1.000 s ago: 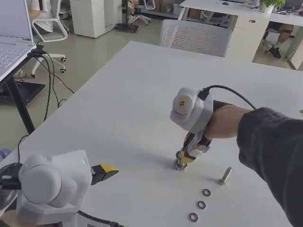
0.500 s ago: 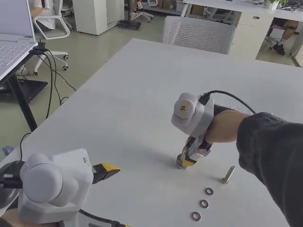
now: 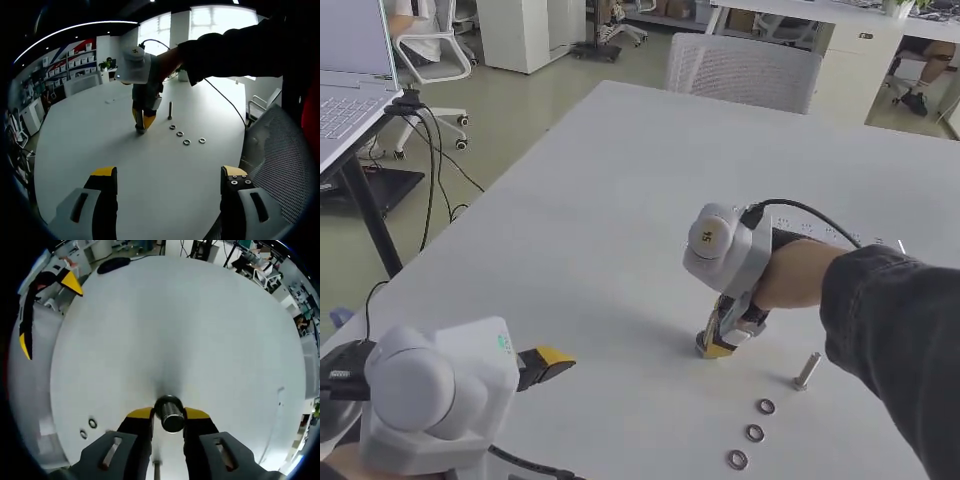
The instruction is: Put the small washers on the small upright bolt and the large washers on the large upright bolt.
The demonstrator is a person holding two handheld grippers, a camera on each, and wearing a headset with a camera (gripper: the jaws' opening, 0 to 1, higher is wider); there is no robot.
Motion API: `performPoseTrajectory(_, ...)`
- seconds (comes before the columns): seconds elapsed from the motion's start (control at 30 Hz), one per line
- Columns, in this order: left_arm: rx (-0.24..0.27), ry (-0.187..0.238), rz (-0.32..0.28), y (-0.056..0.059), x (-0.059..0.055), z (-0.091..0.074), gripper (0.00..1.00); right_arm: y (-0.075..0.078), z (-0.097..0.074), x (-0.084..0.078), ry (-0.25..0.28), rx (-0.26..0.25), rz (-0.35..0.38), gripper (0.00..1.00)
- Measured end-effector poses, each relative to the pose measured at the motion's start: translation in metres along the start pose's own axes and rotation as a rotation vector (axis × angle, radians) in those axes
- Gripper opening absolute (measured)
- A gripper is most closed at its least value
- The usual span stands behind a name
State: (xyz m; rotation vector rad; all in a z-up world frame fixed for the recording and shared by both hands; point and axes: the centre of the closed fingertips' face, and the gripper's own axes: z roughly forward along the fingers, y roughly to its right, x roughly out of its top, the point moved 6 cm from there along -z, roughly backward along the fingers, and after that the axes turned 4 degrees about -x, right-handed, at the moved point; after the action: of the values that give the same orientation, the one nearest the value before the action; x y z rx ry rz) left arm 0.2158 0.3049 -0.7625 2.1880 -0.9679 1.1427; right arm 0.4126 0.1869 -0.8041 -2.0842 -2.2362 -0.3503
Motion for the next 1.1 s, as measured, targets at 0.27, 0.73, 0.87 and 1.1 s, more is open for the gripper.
performPoseTrajectory(0.27,0.000,0.000,0.000,0.000,0.000,0.000,0.85,-0.001,0.000,0.000,0.003,0.001,0.007,0.25)
performPoseTrajectory(0.73,-0.002,0.001,0.003,0.000,0.000,0.000,0.85,0.000,-0.006,-0.004,0.002,0.002,0.016,0.37)
performPoseTrajectory(0.87,-0.005,0.002,0.004,0.000,0.001,0.001,0.85,0.000,-0.008,-0.006,0.006,0.001,0.022,0.40)
performPoseTrajectory(1.1,-0.006,0.003,0.008,0.001,0.002,0.002,0.85,0.002,-0.015,-0.010,0.016,-0.009,0.038,0.45)
